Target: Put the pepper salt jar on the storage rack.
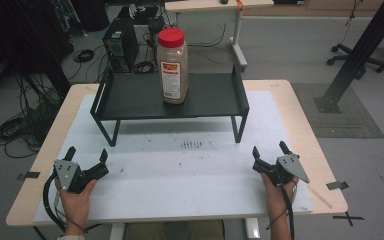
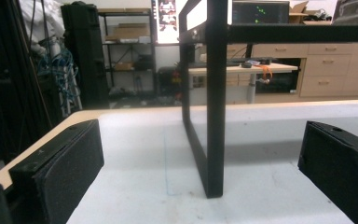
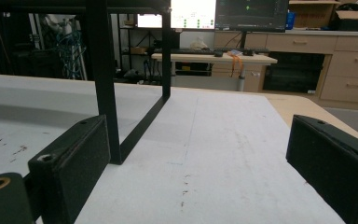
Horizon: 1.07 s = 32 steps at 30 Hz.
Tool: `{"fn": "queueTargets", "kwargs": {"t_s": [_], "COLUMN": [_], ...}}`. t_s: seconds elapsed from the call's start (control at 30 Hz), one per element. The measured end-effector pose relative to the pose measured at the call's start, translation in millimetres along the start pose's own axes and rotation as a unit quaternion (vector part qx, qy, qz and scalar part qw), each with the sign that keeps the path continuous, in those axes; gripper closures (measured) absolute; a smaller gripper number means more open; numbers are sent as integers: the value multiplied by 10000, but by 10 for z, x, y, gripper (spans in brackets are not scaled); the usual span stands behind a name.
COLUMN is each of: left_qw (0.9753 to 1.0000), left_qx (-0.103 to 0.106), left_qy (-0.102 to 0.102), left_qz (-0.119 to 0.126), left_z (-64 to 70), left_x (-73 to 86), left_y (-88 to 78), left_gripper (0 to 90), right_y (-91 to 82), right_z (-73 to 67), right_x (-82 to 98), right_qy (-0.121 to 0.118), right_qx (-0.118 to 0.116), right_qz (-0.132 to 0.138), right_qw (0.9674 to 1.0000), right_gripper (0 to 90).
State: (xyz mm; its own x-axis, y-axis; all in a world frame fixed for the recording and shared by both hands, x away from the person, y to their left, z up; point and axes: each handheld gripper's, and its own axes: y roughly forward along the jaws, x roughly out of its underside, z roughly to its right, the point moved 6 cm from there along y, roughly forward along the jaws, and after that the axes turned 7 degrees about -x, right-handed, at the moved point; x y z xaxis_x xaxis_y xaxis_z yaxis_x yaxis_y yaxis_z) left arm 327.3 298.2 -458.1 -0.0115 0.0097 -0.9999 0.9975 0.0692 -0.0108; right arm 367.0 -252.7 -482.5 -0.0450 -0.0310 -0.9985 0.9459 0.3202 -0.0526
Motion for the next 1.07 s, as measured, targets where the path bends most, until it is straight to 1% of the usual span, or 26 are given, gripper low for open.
{"fn": "queueTargets", "kwargs": {"t_s": [0.03, 0.1, 0.23, 0.3, 0.4, 0.5, 0.53, 0.57, 0.63, 1.07], "left_qw": [10000, 10000, 9999, 9999, 9999, 9998, 9998, 9998, 9999, 9998], "left_qx": [1, -9, -34, -46, -68, -100, -100, -109, -120, -120], "left_qy": [-9, 4, -38, -40, -87, -147, -147, -110, -76, -81], "left_qz": [-44, -65, -122, -85, -55, 32, 32, 88, 94, 114], "left_z": [-1, -1, -7, -6, -14, -24, -24, -19, -14, -14], "left_x": [53, 107, 210, 227, 226, 224, 224, 223, 223, 223], "left_y": [1, -3, -21, -34, -38, -50, -50, -58, -59, -63], "left_gripper": [4, 4, 4, 4, 4, 4, 3, 3, 3, 4], "right_y": [0, 0, 0, 0, 0, 0, 0, 0, -1, -2], "right_z": [0, 0, 0, -1, -2, -2, -2, -2, -2, -5], "right_x": [0, 0, 0, 0, 0, 0, 0, 0, 0, 1], "right_qy": [1, -1, -1, -5, -10, -11, -11, -11, -15, -26], "right_qx": [1, 4, 9, 11, 10, 14, 13, 13, 14, 18], "right_qz": [-3, 0, 6, 1, -1, -2, 2, 2, 5, -3], "right_qw": [10000, 10000, 10000, 10000, 10000, 10000, 10000, 10000, 10000, 10000], "right_gripper": [64, 64, 64, 64, 64, 64, 64, 64, 64, 64]}}
